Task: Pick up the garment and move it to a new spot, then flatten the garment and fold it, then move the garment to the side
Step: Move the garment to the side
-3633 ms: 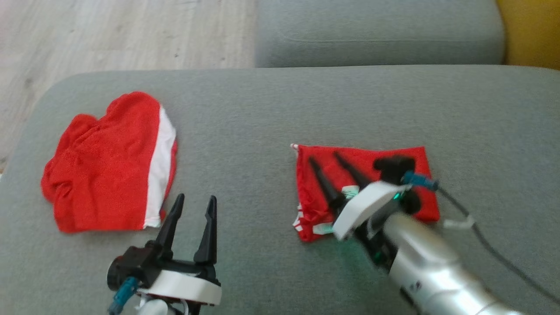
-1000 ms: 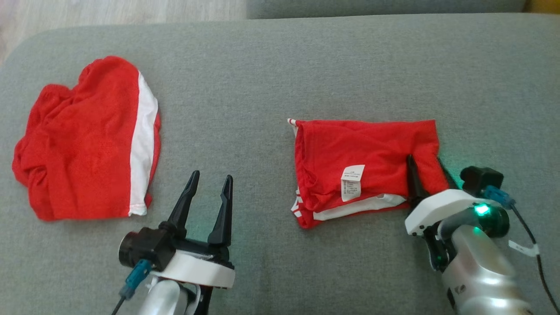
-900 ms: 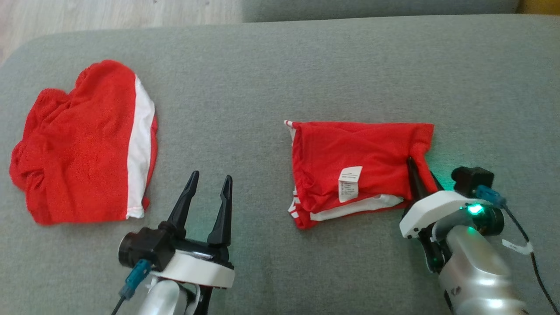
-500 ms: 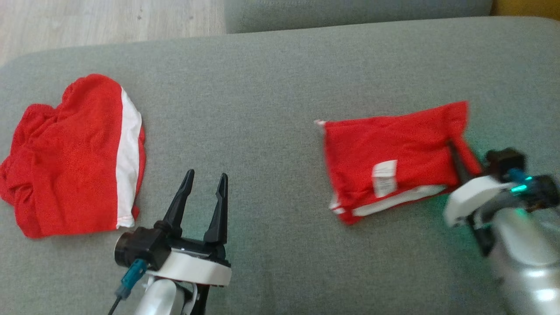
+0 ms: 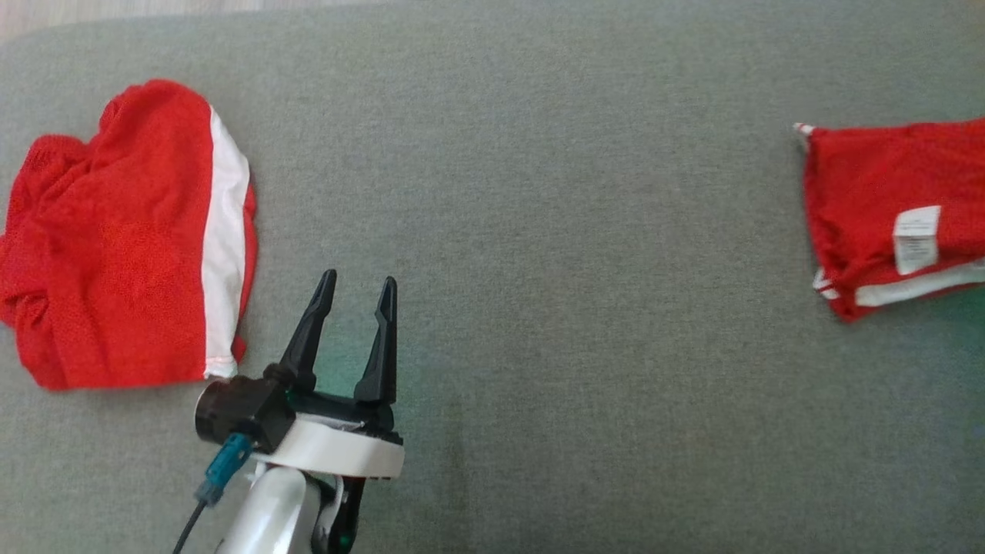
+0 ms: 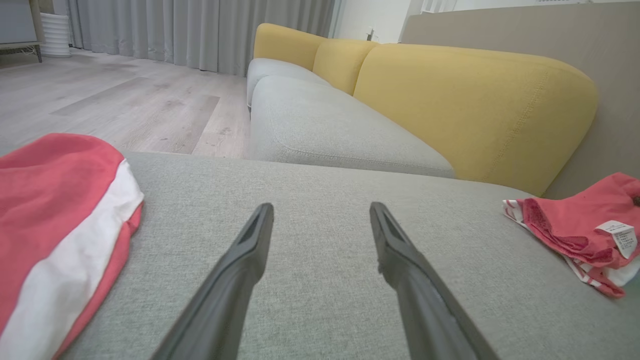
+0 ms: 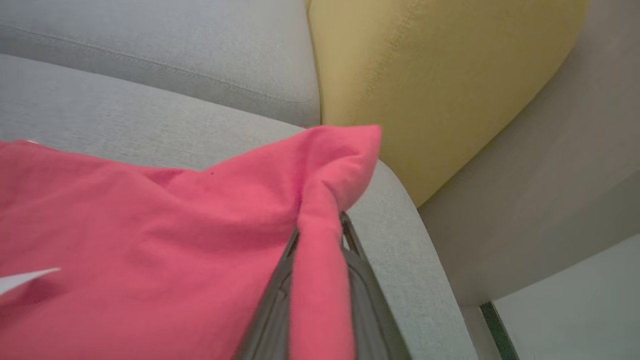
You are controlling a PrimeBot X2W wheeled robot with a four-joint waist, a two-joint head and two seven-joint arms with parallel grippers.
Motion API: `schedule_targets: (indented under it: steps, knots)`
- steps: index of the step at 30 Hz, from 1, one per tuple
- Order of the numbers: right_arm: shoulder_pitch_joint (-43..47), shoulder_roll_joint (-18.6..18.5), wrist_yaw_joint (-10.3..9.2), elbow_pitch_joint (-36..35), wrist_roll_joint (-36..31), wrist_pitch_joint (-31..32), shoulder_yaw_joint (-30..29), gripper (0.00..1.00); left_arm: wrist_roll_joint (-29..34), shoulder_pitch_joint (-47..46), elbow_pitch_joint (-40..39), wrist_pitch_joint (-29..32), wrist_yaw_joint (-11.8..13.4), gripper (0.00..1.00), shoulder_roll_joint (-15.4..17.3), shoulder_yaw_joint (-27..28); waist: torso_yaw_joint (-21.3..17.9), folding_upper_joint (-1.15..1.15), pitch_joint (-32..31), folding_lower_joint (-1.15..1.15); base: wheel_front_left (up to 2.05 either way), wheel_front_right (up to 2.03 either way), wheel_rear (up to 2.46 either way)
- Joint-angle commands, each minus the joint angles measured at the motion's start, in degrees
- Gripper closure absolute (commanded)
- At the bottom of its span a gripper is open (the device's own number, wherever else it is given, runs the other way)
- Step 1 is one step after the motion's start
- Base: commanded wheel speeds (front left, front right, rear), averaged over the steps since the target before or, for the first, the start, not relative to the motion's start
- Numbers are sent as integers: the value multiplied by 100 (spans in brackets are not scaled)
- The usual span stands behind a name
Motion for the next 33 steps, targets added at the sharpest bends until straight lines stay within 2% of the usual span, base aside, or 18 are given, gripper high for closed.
schedule_targets:
  steps: [1, 7, 11, 12, 13, 14, 20, 25, 33]
  knots:
    - [-137, -275, -4, -27, 23, -9, 10, 100, 32, -174, -168, -55, -24, 0, 7, 153, 59, 0, 68, 0, 0, 0, 0]
    - [-430, -593, -4, 346, -224, -70, -279, 100, 51, -238, -147, -55, -36, 0, 7, 191, 98, 0, 172, 0, 0, 0, 0]
    - [-574, -601, -4, 490, -355, -109, -473, 100, 52, -245, -133, -55, -42, 0, 7, 182, 88, 0, 167, 0, 0, 0, 0]
    - [-604, -593, -4, 508, -395, -118, -495, 96, 52, -248, -128, -55, -43, 0, 7, 176, 84, 0, 163, 0, 0, 0, 0]
    - [-636, -586, -4, 512, -430, -130, -529, 57, 54, -253, -124, -55, -44, 0, 7, 172, 78, 0, 159, 0, 0, 0, 0]
    - [-668, -576, -4, 514, -452, -141, -576, 1, 55, -258, -120, -55, -44, 0, 7, 170, 72, 0, 153, 0, 0, 0, 0]
    - [-730, -419, -4, 481, -555, -179, -661, 0, 54, -234, -86, -55, -44, 0, 7, 203, 20, 0, 27, 0, 0, 0, 0]
    - [-674, -128, -4, 187, -507, -194, -653, 0, 17, -155, -61, -55, -45, 0, 7, 226, -36, 0, -221, 0, 0, 0, 0]
    - [-14, 883, -4, -1259, 98, -198, -420, 0, -18, 126, -182, -55, -29, 0, 7, 303, -190, 0, -918, 0, 0, 0, 0]
